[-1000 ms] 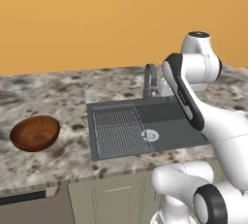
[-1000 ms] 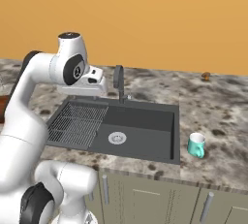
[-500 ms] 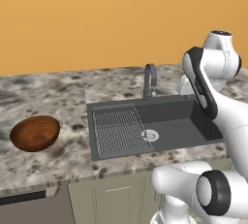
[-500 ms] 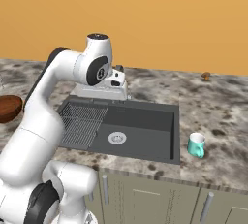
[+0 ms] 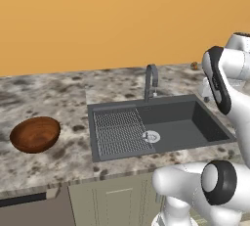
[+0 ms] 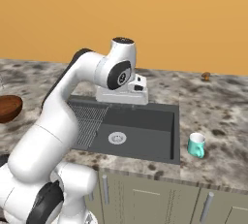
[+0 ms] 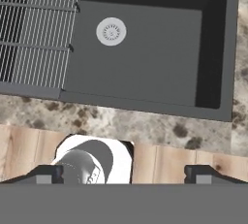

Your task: Pick the mug and place it in the sink. Pick the bowl and place it in the open cabinet and then close the cabinet.

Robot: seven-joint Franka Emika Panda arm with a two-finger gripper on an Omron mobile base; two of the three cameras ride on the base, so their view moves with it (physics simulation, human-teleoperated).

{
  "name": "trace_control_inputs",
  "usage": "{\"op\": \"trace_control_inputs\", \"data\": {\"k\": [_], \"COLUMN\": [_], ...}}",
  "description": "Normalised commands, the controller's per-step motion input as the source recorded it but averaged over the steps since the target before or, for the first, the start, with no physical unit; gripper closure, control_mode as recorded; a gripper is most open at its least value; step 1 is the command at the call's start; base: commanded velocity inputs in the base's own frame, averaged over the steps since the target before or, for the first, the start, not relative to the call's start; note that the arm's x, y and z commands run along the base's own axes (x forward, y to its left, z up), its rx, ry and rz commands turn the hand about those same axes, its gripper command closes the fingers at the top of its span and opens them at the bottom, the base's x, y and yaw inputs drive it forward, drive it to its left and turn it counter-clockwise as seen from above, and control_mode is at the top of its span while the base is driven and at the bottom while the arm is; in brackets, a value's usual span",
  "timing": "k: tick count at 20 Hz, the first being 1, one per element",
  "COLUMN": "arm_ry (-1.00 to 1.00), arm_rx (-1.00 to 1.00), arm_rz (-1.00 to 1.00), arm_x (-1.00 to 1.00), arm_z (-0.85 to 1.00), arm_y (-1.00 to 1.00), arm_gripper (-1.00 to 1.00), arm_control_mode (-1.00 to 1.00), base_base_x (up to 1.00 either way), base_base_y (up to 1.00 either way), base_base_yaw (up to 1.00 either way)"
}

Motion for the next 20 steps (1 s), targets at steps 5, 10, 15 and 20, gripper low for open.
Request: {"op": "trace_control_inputs", "data": {"k": [5,10,15,20], "arm_ry": [0.07,0.12,0.09,0.04], "arm_rx": [0.0,0.0,0.0,0.0], "arm_rz": [0.04,0.05,0.05,0.03], "arm_x": [-0.03,0.0,0.0,0.0], "arm_z": [-0.12,-0.13,-0.21,-0.35], "arm_y": [-0.68,-0.62,-0.57,-0.43], "arm_gripper": [-1.0,-1.0,-1.0,-1.0], "arm_control_mode": [-1.0,-1.0,-1.0,-1.0], "base_base_x": [0.0,0.0,0.0,0.0], "base_base_y": [0.0,0.0,0.0,0.0], "base_base_yaw": [0.0,0.0,0.0,0.0]}}
